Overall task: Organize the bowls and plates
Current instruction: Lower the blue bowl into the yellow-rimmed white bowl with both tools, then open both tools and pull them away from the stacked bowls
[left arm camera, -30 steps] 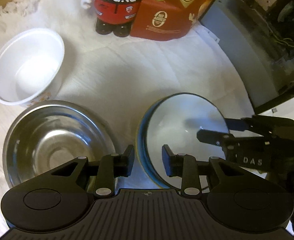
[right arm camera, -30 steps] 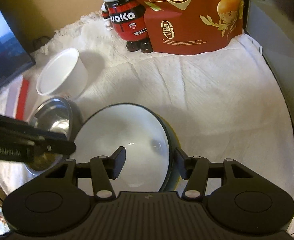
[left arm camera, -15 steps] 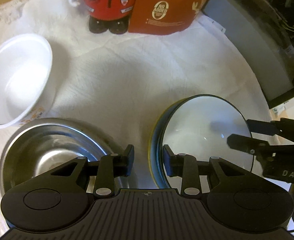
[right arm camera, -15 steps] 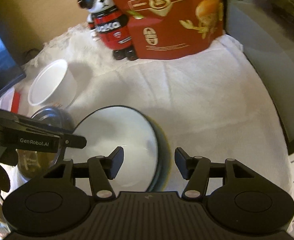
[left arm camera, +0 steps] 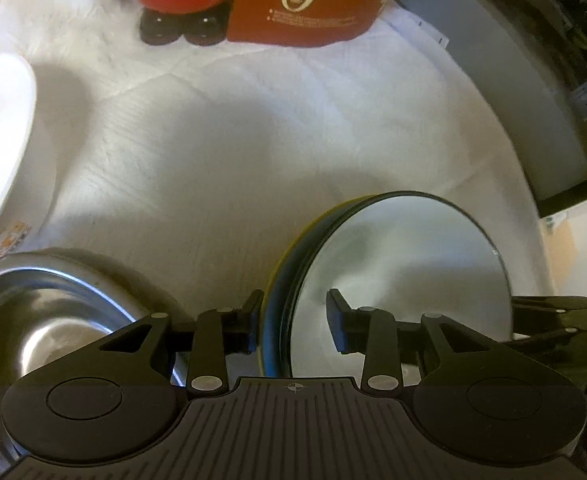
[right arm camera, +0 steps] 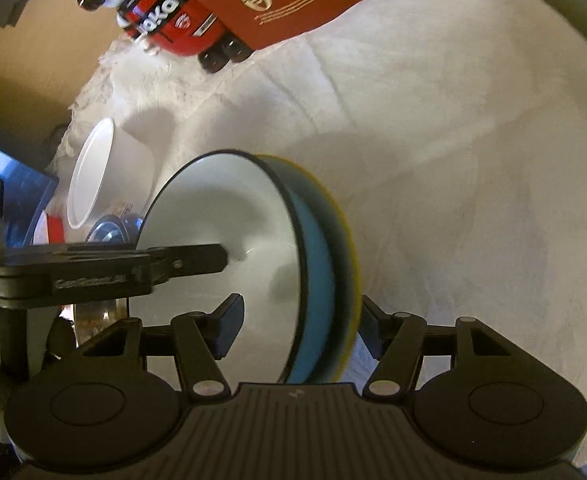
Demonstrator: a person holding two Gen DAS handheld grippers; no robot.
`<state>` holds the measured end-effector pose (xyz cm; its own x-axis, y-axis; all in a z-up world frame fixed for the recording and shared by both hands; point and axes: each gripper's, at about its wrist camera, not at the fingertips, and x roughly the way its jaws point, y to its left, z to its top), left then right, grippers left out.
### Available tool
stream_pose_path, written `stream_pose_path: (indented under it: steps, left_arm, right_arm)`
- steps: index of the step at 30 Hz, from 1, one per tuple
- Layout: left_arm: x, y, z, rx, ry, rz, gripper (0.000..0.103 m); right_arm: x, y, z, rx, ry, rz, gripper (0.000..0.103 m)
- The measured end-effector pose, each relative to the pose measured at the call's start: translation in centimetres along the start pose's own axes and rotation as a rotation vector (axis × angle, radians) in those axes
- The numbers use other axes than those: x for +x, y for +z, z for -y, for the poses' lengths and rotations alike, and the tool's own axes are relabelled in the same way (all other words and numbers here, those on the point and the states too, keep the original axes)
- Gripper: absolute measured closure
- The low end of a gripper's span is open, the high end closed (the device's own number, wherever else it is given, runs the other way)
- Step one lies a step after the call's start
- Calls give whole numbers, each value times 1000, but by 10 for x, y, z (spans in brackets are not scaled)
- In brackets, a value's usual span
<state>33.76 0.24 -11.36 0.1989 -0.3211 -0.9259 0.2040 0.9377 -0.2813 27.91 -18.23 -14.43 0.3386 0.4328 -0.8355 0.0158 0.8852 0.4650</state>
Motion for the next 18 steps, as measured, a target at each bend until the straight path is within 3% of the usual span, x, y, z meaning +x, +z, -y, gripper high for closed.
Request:
stream_pose_path:
  steps: [9,18]
  left_arm:
    - [-1,1,3,-36,43,14,65]
    - [-8,0,-8,-129,12,29,69]
  right_arm:
    - [7,15,-16,-109,-63,-1,39]
    - [16,40,-14,-171,-92,10,40]
